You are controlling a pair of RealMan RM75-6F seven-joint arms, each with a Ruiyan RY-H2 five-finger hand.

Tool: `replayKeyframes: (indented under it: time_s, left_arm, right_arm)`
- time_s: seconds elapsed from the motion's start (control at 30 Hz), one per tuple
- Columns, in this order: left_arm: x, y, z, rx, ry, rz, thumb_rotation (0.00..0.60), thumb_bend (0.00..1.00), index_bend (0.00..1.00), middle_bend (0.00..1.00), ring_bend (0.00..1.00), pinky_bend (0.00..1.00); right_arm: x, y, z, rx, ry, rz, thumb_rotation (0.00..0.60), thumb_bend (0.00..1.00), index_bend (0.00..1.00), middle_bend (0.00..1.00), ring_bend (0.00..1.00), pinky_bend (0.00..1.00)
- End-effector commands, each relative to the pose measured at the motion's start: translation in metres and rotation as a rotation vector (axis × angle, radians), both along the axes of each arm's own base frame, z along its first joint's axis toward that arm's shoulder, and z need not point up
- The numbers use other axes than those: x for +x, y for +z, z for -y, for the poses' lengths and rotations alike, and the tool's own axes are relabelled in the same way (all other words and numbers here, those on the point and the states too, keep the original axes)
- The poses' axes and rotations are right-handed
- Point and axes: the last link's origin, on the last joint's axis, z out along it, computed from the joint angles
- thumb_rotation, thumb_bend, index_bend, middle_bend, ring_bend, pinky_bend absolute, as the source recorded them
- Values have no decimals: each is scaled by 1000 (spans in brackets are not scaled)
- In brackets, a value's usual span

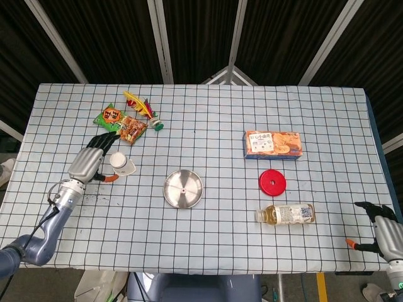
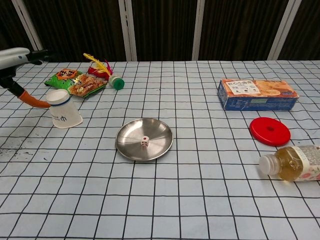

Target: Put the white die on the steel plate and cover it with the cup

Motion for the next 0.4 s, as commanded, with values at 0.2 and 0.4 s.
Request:
replayKeyframes:
  time_s: [0.2,0.4]
  left_arm:
    - [-43,58,148,299,77,-333,600,213,118,52,0,32]
    - [-74,59,166,253,262,-404,600,228,82,0,0,4]
  right_arm:
    - [8,3,-3,-9,36,-15,600,96,213,190,152,12]
    - [7,3,-2,-39,53,-75,600,96,213,190,152,12]
